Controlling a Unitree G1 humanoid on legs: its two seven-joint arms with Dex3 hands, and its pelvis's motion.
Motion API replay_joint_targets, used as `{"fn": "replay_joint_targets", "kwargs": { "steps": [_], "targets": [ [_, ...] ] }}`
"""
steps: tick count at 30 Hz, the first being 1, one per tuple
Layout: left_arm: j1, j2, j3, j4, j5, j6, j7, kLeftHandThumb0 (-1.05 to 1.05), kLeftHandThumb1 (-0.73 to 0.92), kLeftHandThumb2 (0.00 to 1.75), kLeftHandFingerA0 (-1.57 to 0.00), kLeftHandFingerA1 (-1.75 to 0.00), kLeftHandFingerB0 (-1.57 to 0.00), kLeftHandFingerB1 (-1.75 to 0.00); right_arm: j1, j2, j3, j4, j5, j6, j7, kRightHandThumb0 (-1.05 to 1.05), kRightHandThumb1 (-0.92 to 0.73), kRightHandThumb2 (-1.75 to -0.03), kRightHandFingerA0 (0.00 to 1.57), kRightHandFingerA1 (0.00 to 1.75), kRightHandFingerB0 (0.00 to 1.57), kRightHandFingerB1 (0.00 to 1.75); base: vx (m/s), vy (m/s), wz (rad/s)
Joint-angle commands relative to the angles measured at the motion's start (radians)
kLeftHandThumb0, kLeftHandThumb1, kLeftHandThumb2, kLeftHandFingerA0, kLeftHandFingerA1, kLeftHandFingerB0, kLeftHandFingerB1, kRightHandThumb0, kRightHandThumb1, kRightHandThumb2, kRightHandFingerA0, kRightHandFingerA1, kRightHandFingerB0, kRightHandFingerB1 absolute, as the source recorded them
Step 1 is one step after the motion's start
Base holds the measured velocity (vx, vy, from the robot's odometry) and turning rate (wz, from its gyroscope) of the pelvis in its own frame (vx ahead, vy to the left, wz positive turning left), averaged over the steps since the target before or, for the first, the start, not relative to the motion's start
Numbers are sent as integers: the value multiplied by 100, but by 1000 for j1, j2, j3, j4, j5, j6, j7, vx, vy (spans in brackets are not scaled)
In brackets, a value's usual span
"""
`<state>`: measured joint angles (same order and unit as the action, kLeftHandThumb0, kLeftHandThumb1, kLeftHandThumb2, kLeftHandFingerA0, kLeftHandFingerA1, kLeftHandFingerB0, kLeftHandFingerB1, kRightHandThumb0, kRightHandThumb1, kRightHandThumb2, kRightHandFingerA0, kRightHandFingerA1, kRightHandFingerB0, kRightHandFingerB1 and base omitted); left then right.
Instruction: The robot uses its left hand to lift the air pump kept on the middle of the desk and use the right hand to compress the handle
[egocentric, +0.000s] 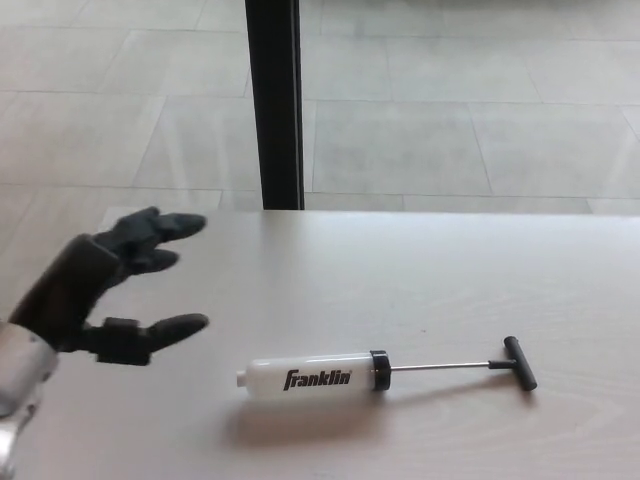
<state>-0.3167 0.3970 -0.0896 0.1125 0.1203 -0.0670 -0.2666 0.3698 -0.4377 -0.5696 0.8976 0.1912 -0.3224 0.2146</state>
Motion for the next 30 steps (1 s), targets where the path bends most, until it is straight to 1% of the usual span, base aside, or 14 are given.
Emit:
{"fn": "replay_joint_targets", "kwargs": {
  "steps": [1, 7, 8, 13, 14, 15, 20, 21, 24, 25, 27, 28, 29, 30],
  "targets": [
    [-97, -107, -251, -60, 284, -8, 67, -78, 59, 58, -35, -60, -29, -39, -10, -41, 12, -7, -10, -11, -20, -43, -64, -59, 44, 53, 33, 35, 0, 0, 0],
    [-122, -143, -323, -23, 313, 10, 71, -80, 58, 58, -35, -66, -29, -40, 18, -26, 13, -68, -9, -1, -29, -47, -50, -82, 42, 64, 30, 49, 0, 0, 0],
    [-131, -139, -336, -15, 322, 9, 63, -80, 59, 58, -34, -67, -28, -40, 20, -26, 11, -73, -3, 8, -21, -43, -64, -58, 44, 56, 35, 36, 0, 0, 0],
    [-170, -109, -386, -23, 401, 24, 52, -81, 60, 59, -30, -65, -26, -40, -34, -42, 25, 5, -14, -6, -24, -42, -64, -59, 44, 51, 36, 36, 0, 0, 0],
    [-178, -95, -405, -27, 441, 19, 57, -82, 61, 59, -30, -64, -27, -41, -43, -44, 26, 6, -12, 0, -23, -46, -51, -80, 42, 61, 31, 48, 0, 0, 0],
    [-187, -85, -433, -24, 484, 17, 56, -89, 50, 74, -28, -64, -25, -46, -41, -42, 26, -5, -13, 2, -25, -41, -64, -58, 45, 55, 38, 37, 0, 0, 0],
    [-207, -51, -512, -20, 623, 5, 88, -89, 65, 60, -33, -65, -30, -40, -33, -34, 28, -26, -15, -7, -26, -42, -64, -58, 45, 54, 38, 37, 0, 0, 0],
    [-216, -26, -540, -32, 686, 8, 81, -90, 67, 61, -30, -63, -28, -40, -2, -16, 26, -103, -7, 11, -25, -48, -50, -82, 42, 64, 32, 50, 0, 0, 0],
    [-230, -11, -569, -31, 762, 21, 108, -95, 52, 73, -27, -63, -26, -44, 47, 7, 26, -227, -7, 44, -36, -46, -52, -82, 41, 64, 31, 50, 0, 0, 0],
    [-235, -6, -581, -32, 795, 35, 114, -92, 63, 61, -23, -61, -26, -40, 51, 12, 29, -237, -10, 42, -40, -43, -66, -59, 42, 55, 37, 38, 0, 0, 0],
    [-249, 6, -602, -27, 850, 47, 128, -93, 65, 61, -20, -62, -25, -40, 21, 1, 34, -170, -19, 18, -39, -43, -65, -59, 43, 55, 36, 38, 0, 0, 0],
    [-256, 4, -614, -17, 875, 56, 146, -95, 65, 61, -19, -62, -25, -41, -27, -20, 36, -64, -25, -9, -36, -49, -51, -81, 44, 60, 31, 49, 0, 0, 0],
    [-262, 6, -619, -19, 884, 62, 135, -88, 48, 94, -11, -59, -17, -49, -46, -21, 37, -28, -25, -12, -42, -45, -52, -80, 43, 60, 34, 49, 0, 0, 0],
    [-264, 6, -623, -10, 894, 60, 163, -92, 62, 60, -16, -62, -25, -41, -50, -24, 40, -21, -30, -10, -47, -45, -52, -81, 44, 60, 34, 49, 0, 0, 0]
  ]
}}
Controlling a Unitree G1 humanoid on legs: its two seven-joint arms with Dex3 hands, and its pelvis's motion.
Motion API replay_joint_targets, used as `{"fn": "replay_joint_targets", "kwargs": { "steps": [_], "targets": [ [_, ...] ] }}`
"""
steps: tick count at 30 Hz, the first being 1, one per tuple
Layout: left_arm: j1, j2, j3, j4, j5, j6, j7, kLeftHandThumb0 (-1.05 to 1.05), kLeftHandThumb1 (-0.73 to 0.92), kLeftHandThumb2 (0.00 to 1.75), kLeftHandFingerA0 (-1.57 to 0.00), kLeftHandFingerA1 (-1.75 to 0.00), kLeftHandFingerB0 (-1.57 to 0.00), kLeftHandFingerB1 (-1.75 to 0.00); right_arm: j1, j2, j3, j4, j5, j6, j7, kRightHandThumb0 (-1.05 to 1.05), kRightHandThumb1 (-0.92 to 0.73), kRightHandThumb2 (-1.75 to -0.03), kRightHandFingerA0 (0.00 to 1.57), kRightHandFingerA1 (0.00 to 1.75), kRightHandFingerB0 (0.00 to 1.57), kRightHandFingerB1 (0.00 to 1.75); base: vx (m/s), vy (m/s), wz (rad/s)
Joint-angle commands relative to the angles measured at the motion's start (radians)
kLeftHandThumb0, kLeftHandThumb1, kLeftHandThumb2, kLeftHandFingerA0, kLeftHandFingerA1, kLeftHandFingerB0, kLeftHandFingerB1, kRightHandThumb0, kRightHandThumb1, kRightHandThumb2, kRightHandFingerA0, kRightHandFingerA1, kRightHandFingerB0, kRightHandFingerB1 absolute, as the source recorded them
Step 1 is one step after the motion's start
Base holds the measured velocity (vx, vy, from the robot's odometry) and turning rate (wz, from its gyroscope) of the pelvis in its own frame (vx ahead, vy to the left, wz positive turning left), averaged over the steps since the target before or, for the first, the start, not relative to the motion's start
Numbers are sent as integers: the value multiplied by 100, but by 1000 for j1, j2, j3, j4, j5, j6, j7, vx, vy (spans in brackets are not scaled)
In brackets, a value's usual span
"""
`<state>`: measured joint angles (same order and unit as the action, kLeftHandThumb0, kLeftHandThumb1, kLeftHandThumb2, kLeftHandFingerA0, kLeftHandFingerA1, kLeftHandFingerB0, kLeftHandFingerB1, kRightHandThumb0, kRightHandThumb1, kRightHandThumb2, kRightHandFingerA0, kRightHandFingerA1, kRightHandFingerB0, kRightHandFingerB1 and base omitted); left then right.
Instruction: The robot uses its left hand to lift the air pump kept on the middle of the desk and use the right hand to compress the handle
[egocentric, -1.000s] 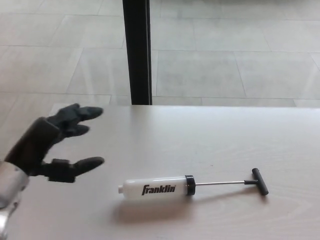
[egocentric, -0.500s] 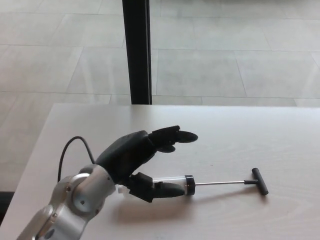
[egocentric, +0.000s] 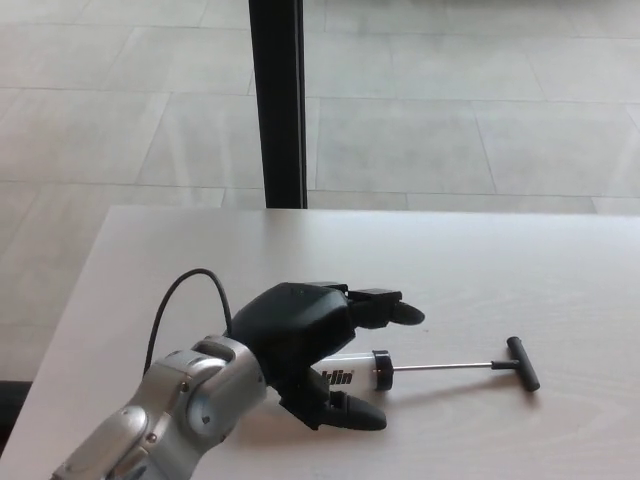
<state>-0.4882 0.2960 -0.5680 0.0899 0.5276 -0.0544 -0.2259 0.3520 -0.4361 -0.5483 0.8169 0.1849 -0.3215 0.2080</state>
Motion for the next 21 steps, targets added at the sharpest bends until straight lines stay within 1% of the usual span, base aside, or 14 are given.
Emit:
{"fn": "replay_joint_targets", "kwargs": {
  "steps": [1, 2, 3, 5, 6, 8, 9, 10, 11, 14, 16, 17, 21],
  "targets": [
    [-97, 108, -150, 16, 502, 56, 128, -92, 63, 60, -14, -60, -24, -40, -29, -24, 17, 54, -22, -14, -39, -46, -51, -81, 43, 60, 36, 50, 0, 0, 0],
    [-109, 106, -163, 19, 537, 82, 129, -92, 63, 59, -11, -59, -22, -39, -29, -23, 15, 59, -18, -22, -35, -46, -52, -81, 45, 60, 36, 50, 0, 0, 0],
    [-110, 101, -161, 24, 535, 88, 142, -91, 61, 59, -11, -57, -23, -38, -38, -25, 13, 74, -14, -17, -33, -41, -64, -58, 48, 51, 42, 38, 0, 0, 0],
    [-110, 90, -164, 31, 546, 114, 154, -90, 61, 59, -11, -55, -23, -37, -26, -23, 18, 48, -20, -9, -39, -43, -64, -58, 46, 52, 42, 38, 0, 0, 0],
    [-111, 78, -166, 44, 547, 134, 159, -90, 62, 60, -11, -57, -23, -38, -22, -19, 19, 35, -19, -10, -38, -47, -51, -81, 44, 60, 36, 50, 0, 0, 0],
    [-113, 67, -172, 61, 556, 153, 172, -90, 62, 60, -11, -57, -23, -38, -22, -20, 21, 35, -21, -14, -39, -47, -51, -81, 44, 60, 36, 50, 0, 0, 0],
    [-123, 64, -176, 78, 566, 169, 162, -91, 64, 60, -12, -57, -24, -38, -30, -4, 22, 31, -12, -9, -38, -46, -51, -81, 44, 60, 36, 50, 0, 0, 0],
    [-126, 51, -186, 113, 564, 178, 181, -90, 65, 60, -16, -55, -26, -37, -27, -7, 29, 30, -25, -15, -50, -48, -51, -81, 45, 59, 37, 50, 0, 0, 0],
    [-124, 44, -187, 124, 557, 186, 181, -89, 65, 60, -17, -54, -26, -36, -40, -12, 30, 58, -26, -22, -49, -42, -63, -58, 47, 50, 41, 38, 0, 0, 0],
    [-130, 25, -187, 173, 538, 207, 194, -89, 66, 60, -14, -55, -25, -37, -48, -10, 30, 84, -20, -31, -50, -40, -64, -58, 48, 50, 43, 38, 0, 0, 0],
    [-138, 13, -188, 207, 537, 225, 221, -88, 66, 60, -16, -55, -26, -37, -57, -13, 32, 102, -18, -32, -52, -40, -64, -58, 48, 50, 44, 39, 0, 0, 0],
    [-131, 1, -170, 222, 518, 247, 235, -87, 66, 61, -15, -57, -26, -36, -56, -13, 30, 99, -12, -31, -44, -40, -63, -58, 50, 51, 45, 39, 0, 0, 0],
    [-120, -39, -125, 262, 468, 266, 292, -84, 63, 60, -20, -57, -29, -37, -60, -8, 34, 109, -10, -42, -41, -41, -63, -58, 51, 51, 45, 40, 0, 0, 0]
  ]
}}
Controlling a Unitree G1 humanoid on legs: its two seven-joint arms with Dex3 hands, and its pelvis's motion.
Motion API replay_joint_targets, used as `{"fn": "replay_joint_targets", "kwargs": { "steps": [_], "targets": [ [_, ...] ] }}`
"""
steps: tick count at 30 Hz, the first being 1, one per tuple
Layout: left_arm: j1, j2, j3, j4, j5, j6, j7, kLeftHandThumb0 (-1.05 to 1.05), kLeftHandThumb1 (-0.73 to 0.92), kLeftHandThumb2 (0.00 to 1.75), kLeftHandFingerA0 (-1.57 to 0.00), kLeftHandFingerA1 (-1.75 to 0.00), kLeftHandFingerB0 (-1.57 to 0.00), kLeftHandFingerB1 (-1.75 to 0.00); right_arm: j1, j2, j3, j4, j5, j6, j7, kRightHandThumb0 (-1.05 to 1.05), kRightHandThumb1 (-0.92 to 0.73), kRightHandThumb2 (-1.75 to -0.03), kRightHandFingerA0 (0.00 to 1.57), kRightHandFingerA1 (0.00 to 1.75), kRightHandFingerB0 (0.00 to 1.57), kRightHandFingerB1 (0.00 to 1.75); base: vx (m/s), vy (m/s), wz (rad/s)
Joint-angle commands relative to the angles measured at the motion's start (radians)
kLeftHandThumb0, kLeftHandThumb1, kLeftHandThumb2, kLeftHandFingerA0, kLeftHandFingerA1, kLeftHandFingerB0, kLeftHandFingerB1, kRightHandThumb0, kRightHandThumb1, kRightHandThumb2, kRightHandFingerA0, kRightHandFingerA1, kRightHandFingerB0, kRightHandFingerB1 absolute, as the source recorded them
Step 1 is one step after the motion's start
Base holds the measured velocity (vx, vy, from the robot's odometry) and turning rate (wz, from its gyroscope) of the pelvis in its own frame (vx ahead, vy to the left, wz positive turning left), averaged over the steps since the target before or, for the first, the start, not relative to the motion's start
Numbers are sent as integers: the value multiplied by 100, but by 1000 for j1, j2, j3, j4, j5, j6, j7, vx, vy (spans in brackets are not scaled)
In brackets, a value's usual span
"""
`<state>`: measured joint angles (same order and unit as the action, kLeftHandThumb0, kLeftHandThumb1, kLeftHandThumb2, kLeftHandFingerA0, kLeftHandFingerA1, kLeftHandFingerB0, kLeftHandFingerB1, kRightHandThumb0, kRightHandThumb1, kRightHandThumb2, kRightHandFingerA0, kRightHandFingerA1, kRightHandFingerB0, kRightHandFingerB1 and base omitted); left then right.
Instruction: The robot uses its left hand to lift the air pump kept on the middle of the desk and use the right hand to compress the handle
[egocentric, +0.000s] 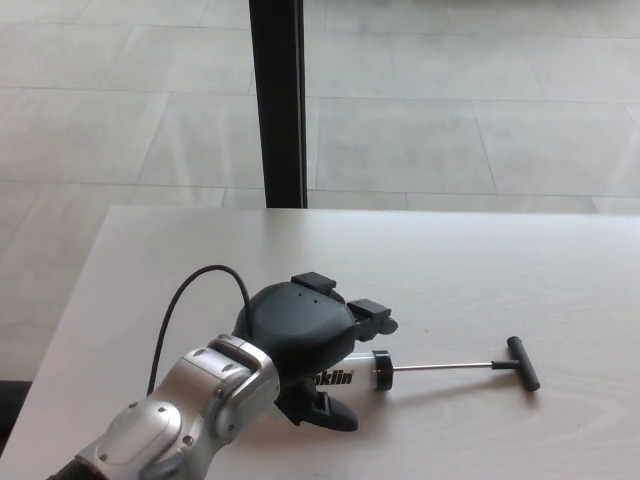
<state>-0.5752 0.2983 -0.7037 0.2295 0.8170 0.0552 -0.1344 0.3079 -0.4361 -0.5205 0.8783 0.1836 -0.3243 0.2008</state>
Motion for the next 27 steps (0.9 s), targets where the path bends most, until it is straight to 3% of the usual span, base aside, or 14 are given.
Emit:
{"fn": "replay_joint_targets", "kwargs": {
  "steps": [1, 8, 17, 21, 25, 26, 27],
  "targets": [
    [-30, -58, 29, 129, 158, 168, 206, -84, 63, 60, -18, -60, -27, -39, -17, -5, 7, 49, -8, -44, -34, -42, -63, -58, 51, 51, 46, 40, 0, 0, 0],
    [41, -188, 132, 170, 44, 215, 242, -80, 62, 60, -23, -59, -26, -38, -18, -1, 15, 53, -7, -39, -42, -42, -63, -58, 47, 50, 49, 41, 0, 0, 0],
    [102, -342, 191, 219, 21, 234, 308, -76, 63, 59, -27, -54, -28, -38, -31, -4, 19, 52, 7, -40, -37, -40, -63, -58, 49, 49, 51, 42, 0, 0, 0],
    [101, -376, 172, 239, 30, 251, 294, -76, 63, 59, -24, -54, -24, -38, -37, -5, 34, 51, -12, -44, -61, -40, -63, -58, 49, 47, 50, 41, 0, 0, 0],
    [96, -384, 146, 241, 45, 339, 194, -78, 61, 59, -16, -51, -21, -36, -20, 4, 31, -3, 4, -46, -59, -40, -64, -58, 50, 52, 50, 42, 0, 0, 0],
    [97, -384, 144, 244, 46, 350, 192, -78, 45, 90, -15, -55, -17, -48, -19, 3, 29, -7, 7, -43, -60, -40, -63, -58, 50, 53, 50, 42, 0, 0, 0],
    [96, -382, 140, 249, 49, 359, 193, -78, 45, 90, -15, -55, -17, -48, -20, 3, 26, -11, 11, -38, -61, -40, -63, -58, 50, 53, 50, 42, 0, 0, 0]
  ]
}}
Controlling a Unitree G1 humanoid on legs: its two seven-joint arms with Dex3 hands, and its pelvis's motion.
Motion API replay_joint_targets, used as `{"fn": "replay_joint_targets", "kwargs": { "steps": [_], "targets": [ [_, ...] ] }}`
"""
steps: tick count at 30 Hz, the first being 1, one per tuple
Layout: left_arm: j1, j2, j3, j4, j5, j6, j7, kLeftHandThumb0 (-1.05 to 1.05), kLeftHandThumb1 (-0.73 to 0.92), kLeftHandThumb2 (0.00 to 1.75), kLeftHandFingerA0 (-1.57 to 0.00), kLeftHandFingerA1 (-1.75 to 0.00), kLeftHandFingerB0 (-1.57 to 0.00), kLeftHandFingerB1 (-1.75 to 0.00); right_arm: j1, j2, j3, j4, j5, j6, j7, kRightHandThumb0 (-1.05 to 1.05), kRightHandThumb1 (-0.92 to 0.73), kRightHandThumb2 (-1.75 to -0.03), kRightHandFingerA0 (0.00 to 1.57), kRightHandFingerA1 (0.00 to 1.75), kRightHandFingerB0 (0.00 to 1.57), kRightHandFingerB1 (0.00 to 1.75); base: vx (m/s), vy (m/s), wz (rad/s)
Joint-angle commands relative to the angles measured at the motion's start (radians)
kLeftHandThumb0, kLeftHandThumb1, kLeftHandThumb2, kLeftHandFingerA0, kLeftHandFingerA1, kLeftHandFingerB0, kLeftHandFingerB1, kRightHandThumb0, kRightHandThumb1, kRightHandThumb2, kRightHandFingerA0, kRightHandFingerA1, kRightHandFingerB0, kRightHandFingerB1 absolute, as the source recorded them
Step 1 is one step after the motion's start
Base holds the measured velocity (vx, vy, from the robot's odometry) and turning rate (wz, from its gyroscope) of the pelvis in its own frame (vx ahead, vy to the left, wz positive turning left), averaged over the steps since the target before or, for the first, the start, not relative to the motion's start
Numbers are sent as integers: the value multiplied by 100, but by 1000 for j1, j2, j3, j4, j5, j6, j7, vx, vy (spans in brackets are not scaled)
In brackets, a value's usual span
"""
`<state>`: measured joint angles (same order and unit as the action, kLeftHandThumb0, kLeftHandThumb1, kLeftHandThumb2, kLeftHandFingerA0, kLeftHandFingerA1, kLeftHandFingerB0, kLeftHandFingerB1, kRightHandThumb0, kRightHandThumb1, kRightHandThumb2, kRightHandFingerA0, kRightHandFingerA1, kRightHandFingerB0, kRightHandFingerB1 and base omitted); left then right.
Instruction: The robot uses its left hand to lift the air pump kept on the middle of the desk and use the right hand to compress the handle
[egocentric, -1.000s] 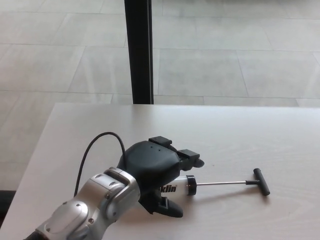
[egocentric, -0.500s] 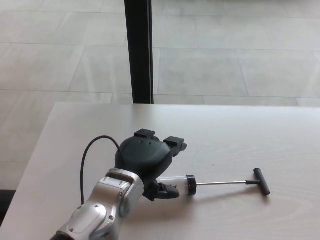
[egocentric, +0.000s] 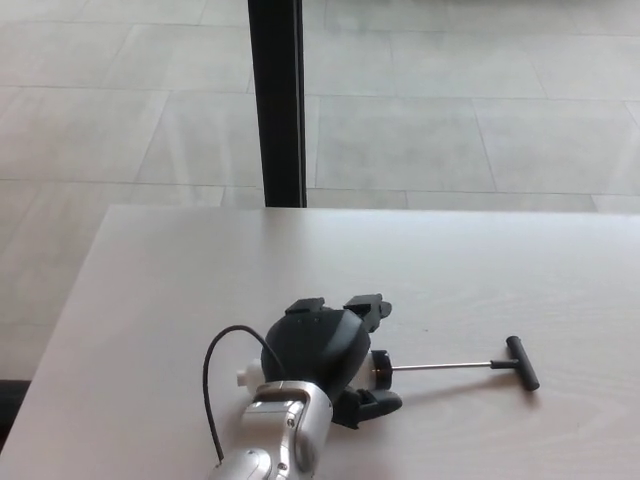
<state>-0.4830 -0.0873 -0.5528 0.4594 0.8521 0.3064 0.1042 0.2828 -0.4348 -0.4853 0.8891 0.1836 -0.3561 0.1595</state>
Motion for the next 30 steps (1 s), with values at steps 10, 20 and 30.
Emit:
{"fn": "replay_joint_targets", "kwargs": {
  "steps": [10, 20, 30],
  "targets": [
    [-3, 56, -64, 98, 69, 144, 27, -59, 43, 80, -31, -77, -21, -48, -5, 18, -9, -18, 7, -27, -52, -28, -67, -60, 51, 58, 48, 43, 0, 0, 0],
    [2, 80, -33, 165, 80, 205, 122, -24, 57, 62, -30, -93, -33, -41, 78, 62, -12, -216, -18, 36, -124, -16, -73, -61, 49, 67, 50, 43, 0, 0, 0],
    [-17, 85, -41, 228, 71, 142, 223, -29, 70, 62, -86, -174, -65, -73, -90, -2, -17, 176, -23, -123, -137, 1, -75, -68, 63, 64, 61, 45, 0, 0, 0]
  ]
}}
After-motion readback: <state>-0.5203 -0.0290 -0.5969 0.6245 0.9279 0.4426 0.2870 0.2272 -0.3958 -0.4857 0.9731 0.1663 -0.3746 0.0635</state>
